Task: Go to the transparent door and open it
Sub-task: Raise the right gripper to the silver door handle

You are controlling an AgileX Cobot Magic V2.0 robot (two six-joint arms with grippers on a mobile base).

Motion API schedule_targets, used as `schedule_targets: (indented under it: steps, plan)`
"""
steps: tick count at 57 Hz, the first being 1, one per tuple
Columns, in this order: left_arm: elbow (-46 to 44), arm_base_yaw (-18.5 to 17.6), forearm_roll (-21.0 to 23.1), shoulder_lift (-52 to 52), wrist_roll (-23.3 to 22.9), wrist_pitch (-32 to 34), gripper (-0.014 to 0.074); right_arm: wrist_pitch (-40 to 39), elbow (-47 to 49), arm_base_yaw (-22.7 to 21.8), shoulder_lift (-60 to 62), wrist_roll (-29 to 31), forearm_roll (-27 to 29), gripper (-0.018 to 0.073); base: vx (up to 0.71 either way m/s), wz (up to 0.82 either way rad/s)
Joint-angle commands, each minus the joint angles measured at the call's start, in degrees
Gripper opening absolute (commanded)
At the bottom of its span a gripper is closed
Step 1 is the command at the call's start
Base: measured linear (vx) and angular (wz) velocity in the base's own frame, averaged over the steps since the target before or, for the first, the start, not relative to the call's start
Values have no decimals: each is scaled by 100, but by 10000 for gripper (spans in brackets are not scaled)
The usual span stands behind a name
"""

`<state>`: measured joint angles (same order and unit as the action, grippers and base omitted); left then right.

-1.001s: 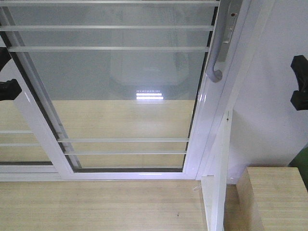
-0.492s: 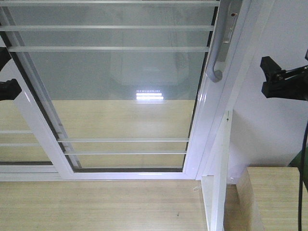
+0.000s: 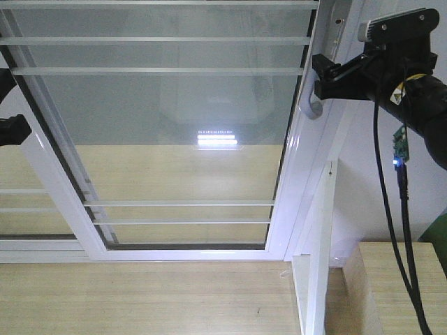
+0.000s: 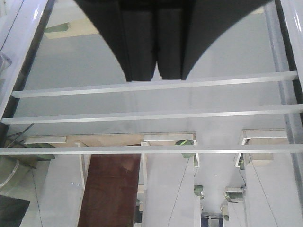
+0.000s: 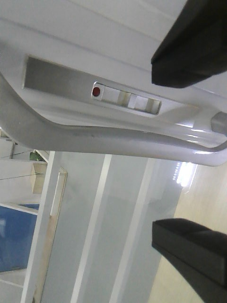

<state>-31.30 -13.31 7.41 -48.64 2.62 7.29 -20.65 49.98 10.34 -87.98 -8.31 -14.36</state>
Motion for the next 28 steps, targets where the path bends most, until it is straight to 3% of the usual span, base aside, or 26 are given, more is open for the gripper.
schedule_targets:
  steps: [1,28]
  plan:
    - [-197,11,45,33,-38,493,4,-643,477,-3,-85,-139,25,599,0,0]
    - [-197,11,45,33,-38,498,4,-1046,1221,-3,-1112,-285,-27,594,0,0]
